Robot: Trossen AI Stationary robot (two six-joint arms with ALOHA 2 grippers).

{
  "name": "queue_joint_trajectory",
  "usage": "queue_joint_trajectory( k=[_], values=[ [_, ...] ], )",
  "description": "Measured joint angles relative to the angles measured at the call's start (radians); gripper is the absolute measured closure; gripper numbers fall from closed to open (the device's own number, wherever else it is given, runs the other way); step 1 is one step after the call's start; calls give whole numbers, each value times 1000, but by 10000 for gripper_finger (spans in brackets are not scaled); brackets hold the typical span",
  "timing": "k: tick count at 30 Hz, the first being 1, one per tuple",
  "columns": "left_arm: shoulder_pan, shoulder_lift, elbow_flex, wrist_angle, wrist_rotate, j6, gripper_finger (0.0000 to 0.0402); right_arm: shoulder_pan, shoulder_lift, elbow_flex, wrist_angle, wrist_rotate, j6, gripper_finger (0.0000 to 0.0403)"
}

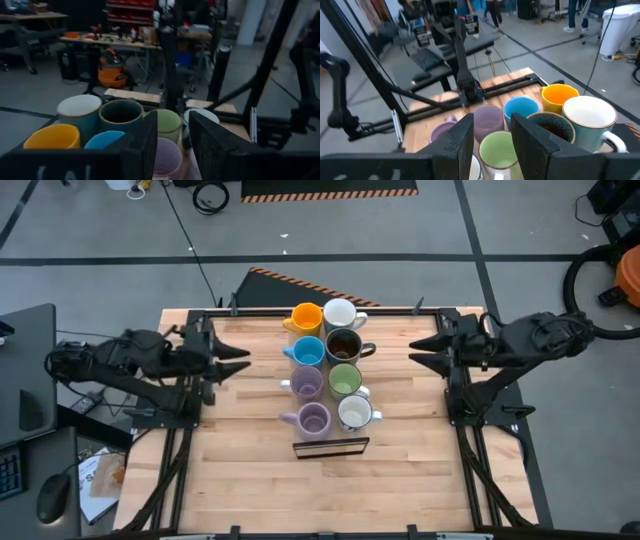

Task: Place coffee mugs
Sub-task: Return to Home Position

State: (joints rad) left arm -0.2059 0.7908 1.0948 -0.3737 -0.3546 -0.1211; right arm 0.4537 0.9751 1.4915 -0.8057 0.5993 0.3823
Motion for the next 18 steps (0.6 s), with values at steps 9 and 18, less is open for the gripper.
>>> queue_joint_trajectory(
  k=[9, 18],
  values=[
    [105, -182, -192, 67, 0, -93, 285, 0, -223, -332, 262, 15, 8, 268],
    [170, -340, -334, 85, 19, -199, 285, -29, -440, -654, 589, 6, 12, 268]
  ],
)
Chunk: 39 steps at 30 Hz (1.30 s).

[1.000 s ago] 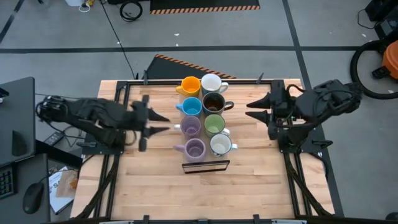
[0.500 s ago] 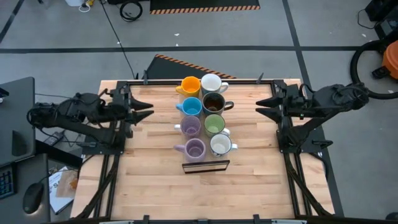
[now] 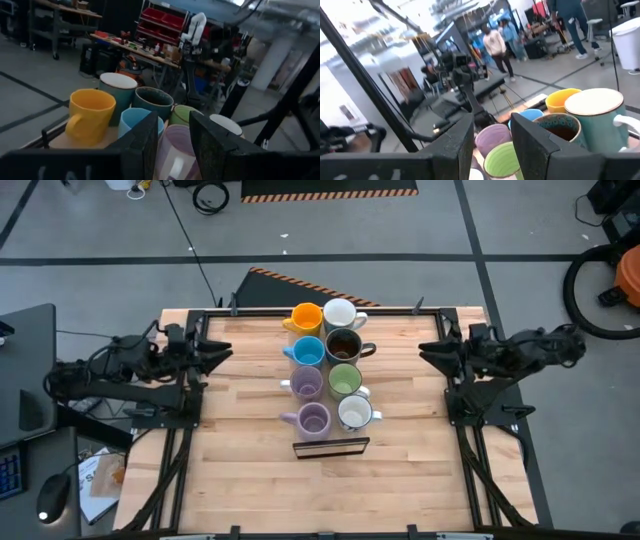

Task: Place coffee mugs
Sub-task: Return to Home Position

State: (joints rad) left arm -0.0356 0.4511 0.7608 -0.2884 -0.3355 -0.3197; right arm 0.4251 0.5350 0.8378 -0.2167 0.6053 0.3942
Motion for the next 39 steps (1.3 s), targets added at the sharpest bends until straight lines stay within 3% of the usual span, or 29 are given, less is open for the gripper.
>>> queue_joint_trajectory(
  k=[15, 20, 30, 39],
  values=[
    [61, -152, -109, 11, 24, -93, 285, -170, -165, -409, 354, -157, 130, 291],
    [62, -216, -165, 25, 45, -144, 285, -221, -206, -478, 445, -210, 131, 301],
    [62, -355, -261, 76, 38, -196, 285, -275, -331, -575, 454, -234, 179, 332],
    [62, -423, -428, 250, 36, -272, 285, -278, -401, -705, 558, -234, 239, 356]
  ],
)
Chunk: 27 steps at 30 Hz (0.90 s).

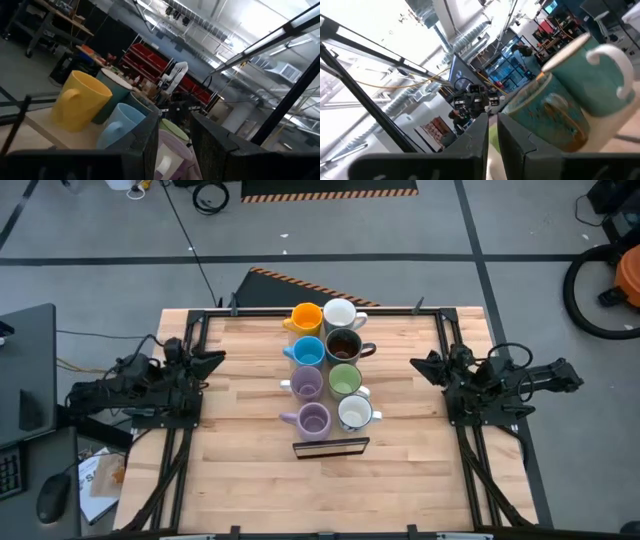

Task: Place coffee mugs
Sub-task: Return to Home Position

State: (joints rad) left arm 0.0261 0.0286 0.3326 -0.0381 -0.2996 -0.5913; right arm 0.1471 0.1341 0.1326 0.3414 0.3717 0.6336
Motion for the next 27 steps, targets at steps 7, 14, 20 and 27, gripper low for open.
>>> queue_joint_trajectory(
  k=[7, 14, 20, 27],
  values=[
    [0, -4, -135, 130, -12, -75, 285, 0, -31, -110, 101, 1, 54, 371],
    [0, -4, -234, 192, -14, -185, 285, -9, -46, -127, 82, 6, 28, 385],
    [0, -4, -268, 184, -15, -223, 285, -14, -63, -127, 76, 43, -5, 391],
    [-3, -3, -274, -21, -33, -139, 285, -14, -63, -127, 76, 72, -30, 382]
  ],
)
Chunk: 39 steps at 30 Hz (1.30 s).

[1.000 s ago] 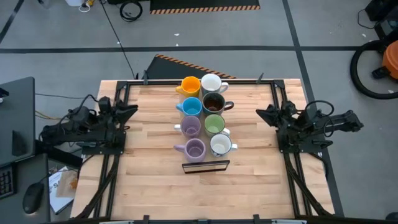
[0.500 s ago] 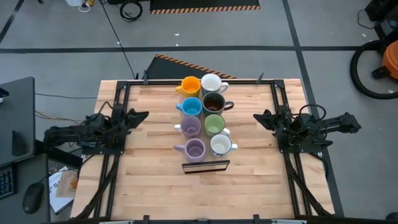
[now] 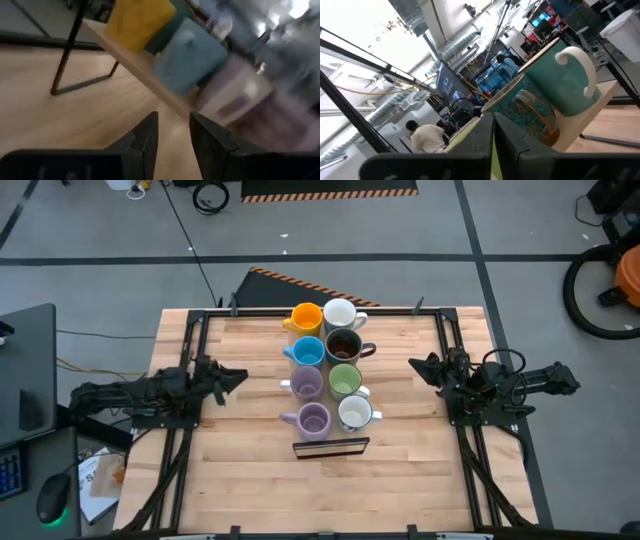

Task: Place coffee mugs
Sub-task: Return to Home Position

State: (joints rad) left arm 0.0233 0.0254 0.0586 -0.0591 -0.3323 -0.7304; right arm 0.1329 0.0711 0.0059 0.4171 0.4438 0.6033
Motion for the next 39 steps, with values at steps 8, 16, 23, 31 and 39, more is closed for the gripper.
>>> queue_joint_trajectory(
  k=[8, 16, 23, 31, 39],
  values=[
    [0, 31, 9, -22, 6, 412, 285, 0, 0, 0, 0, 0, -12, 379],
    [0, 32, 8, -22, 7, 428, 285, 0, 0, 0, 0, 0, -12, 378],
    [0, 32, 9, -21, 7, 428, 285, 0, 0, 0, 0, 0, -12, 378],
    [0, 32, 9, -20, 7, 428, 285, 0, 0, 0, 0, 0, -12, 378],
    [0, 32, 9, -20, 7, 428, 285, 0, 0, 0, 0, 0, -12, 378]
  ],
)
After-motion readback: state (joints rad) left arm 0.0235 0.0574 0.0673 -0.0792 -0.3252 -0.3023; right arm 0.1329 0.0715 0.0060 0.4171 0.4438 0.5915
